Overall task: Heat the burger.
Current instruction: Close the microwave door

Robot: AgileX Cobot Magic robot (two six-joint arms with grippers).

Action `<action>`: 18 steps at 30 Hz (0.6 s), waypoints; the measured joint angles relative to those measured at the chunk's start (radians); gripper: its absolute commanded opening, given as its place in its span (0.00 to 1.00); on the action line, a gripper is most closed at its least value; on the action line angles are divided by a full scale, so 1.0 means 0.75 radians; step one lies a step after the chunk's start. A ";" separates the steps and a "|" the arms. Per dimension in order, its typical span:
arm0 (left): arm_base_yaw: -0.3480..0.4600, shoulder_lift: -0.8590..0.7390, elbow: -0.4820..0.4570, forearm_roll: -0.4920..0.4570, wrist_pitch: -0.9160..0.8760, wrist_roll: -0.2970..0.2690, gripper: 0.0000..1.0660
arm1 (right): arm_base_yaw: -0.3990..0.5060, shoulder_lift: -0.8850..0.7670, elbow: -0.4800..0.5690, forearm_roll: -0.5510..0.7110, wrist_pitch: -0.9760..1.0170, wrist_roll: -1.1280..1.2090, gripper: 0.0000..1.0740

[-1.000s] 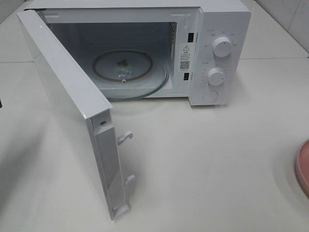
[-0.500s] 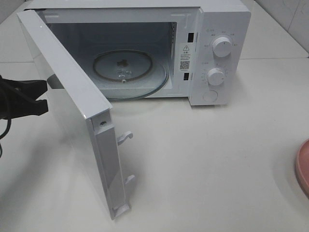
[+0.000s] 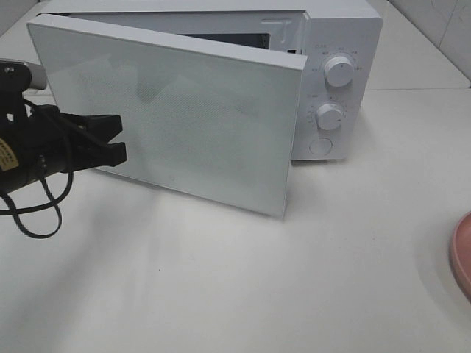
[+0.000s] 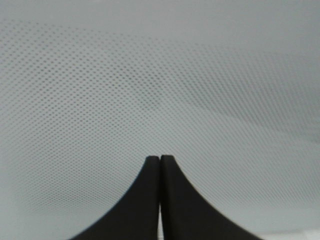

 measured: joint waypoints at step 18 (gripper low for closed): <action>-0.236 0.117 -0.255 -0.231 0.159 0.155 0.00 | 0.000 0.000 0.000 0.000 0.000 0.000 0.71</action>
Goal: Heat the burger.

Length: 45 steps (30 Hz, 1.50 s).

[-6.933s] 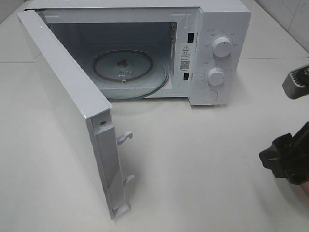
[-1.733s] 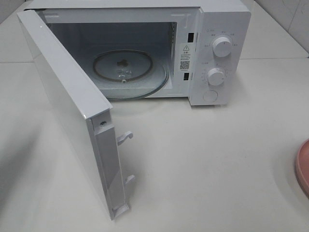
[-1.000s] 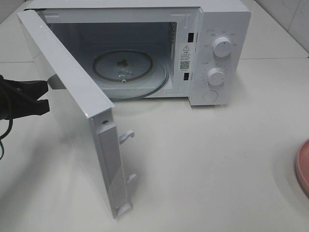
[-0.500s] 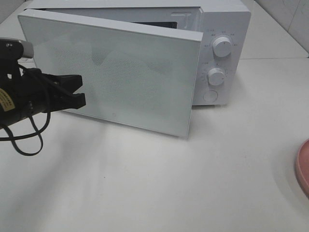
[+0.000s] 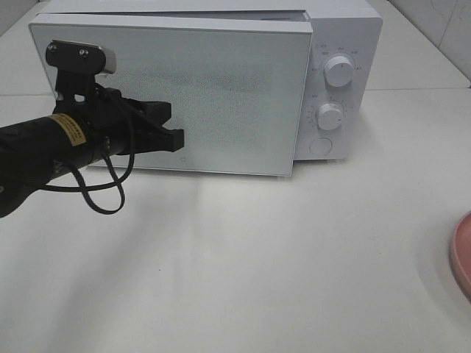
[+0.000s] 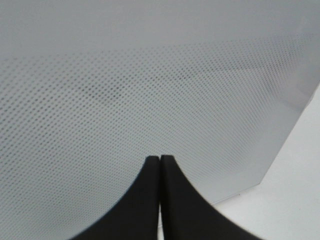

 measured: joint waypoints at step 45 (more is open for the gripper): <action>-0.187 0.412 -0.743 -0.147 0.497 0.165 0.00 | 0.000 0.000 0.000 0.000 0.000 0.000 0.71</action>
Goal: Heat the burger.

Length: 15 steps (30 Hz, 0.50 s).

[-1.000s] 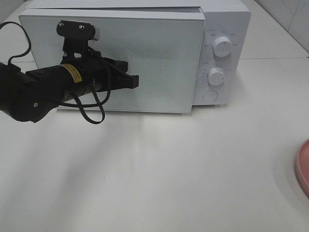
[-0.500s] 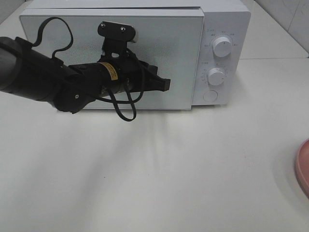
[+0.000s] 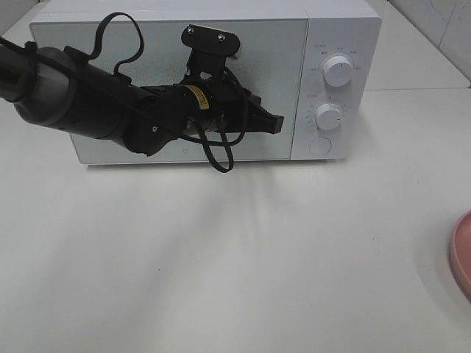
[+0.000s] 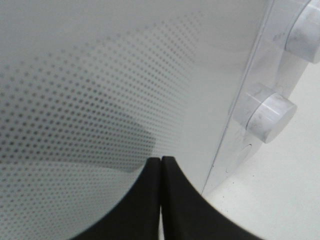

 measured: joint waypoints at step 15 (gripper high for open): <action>-0.107 -0.105 -0.020 -0.165 0.335 0.015 0.36 | 0.000 0.000 0.000 0.000 0.000 0.000 0.71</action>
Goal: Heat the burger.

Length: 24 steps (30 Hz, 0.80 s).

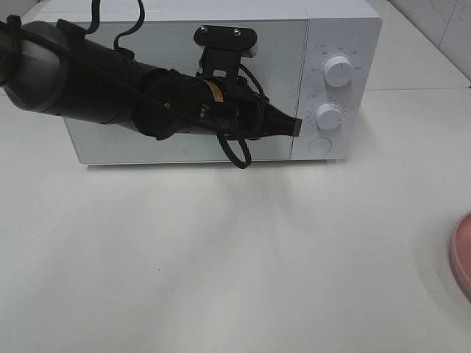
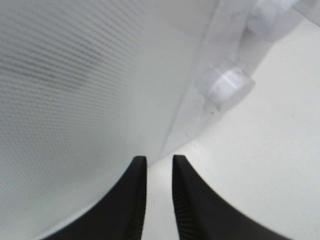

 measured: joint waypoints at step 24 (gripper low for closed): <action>-0.015 -0.320 0.000 0.100 1.456 -0.003 0.94 | 0.000 0.000 0.000 0.000 0.000 0.000 0.71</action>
